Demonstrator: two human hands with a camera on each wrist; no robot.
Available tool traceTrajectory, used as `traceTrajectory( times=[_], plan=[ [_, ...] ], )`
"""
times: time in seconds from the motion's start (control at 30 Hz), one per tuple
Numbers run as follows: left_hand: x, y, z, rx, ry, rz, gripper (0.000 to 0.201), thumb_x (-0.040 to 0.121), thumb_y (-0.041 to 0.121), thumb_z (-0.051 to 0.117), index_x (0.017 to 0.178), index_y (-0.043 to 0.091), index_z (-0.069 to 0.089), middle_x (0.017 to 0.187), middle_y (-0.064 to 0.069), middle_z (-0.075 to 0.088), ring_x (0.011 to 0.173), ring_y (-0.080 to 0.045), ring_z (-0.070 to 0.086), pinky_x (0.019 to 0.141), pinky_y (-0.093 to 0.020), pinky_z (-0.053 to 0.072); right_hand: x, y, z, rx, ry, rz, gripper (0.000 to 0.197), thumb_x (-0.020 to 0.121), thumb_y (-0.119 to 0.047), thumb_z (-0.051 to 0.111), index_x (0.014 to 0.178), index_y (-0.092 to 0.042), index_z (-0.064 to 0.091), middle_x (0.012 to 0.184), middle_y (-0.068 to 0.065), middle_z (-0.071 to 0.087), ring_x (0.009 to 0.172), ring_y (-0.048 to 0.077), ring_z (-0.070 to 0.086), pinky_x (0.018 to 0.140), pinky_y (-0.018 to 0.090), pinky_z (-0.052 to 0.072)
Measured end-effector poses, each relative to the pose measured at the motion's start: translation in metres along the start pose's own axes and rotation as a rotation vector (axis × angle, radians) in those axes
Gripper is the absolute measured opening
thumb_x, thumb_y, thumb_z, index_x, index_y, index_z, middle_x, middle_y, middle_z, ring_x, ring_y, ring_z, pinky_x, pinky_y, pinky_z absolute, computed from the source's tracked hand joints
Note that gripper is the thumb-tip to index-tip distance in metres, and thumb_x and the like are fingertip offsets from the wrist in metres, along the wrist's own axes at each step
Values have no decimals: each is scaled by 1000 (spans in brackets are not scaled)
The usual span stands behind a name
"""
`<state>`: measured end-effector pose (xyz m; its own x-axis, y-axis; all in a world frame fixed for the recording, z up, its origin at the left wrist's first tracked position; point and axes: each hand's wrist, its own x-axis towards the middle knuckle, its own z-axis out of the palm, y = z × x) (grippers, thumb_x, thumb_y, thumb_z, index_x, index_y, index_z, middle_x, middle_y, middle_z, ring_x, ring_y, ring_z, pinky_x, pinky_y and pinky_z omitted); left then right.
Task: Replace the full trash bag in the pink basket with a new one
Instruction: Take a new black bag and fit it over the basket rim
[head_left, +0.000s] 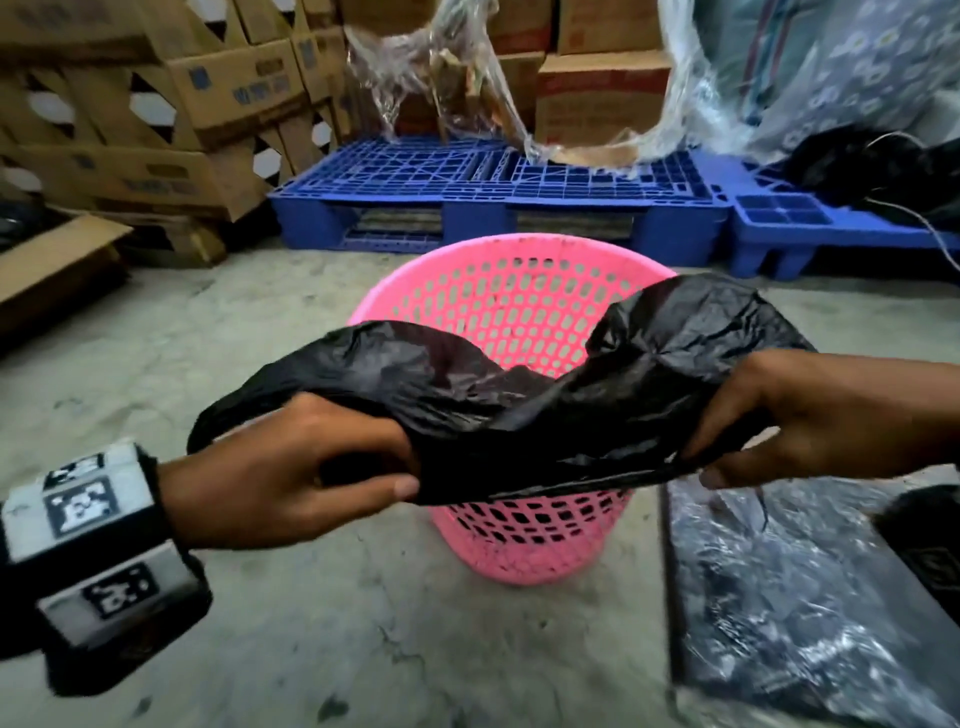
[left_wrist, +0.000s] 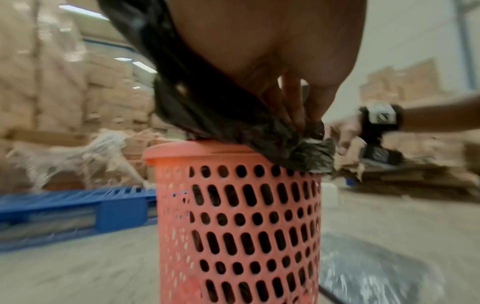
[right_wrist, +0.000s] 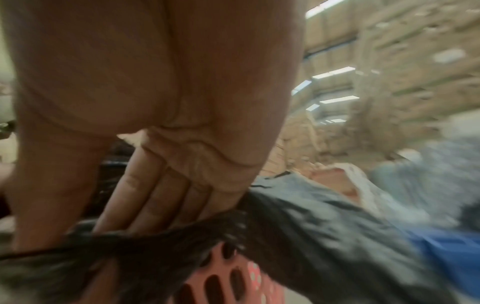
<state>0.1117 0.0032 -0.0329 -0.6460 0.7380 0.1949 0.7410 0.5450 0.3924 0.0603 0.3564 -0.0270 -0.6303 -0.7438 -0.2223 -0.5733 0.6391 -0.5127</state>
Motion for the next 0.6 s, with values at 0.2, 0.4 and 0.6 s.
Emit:
traceTrajectory(
  times=[0.2, 0.4, 0.6],
  plan=[
    [-11, 5, -9, 108, 64, 101, 11, 80, 15, 67, 88, 10, 73, 84, -1, 73, 75, -16, 69, 63, -26, 52, -5, 25, -13, 492, 158, 129, 27, 68, -39, 83, 72, -12, 81, 70, 13, 79, 57, 9, 70, 56, 13, 55],
    [-23, -11, -1, 504, 61, 235, 22, 86, 13, 55, 100, 5, 69, 89, -9, 69, 82, -28, 62, 67, -32, 49, -10, 34, -14, 562, 333, 122, 30, 58, -32, 91, 64, -6, 78, 58, 17, 74, 50, 14, 70, 50, 14, 55],
    [-21, -33, -2, 34, -150, 28, 23, 90, 26, 54, 101, 16, 72, 91, 5, 73, 84, -9, 66, 71, -14, 47, -5, 38, 0, 445, 383, 155, 61, 35, -77, 77, 57, -21, 68, 59, 8, 75, 50, 7, 66, 52, 15, 53]
  ],
)
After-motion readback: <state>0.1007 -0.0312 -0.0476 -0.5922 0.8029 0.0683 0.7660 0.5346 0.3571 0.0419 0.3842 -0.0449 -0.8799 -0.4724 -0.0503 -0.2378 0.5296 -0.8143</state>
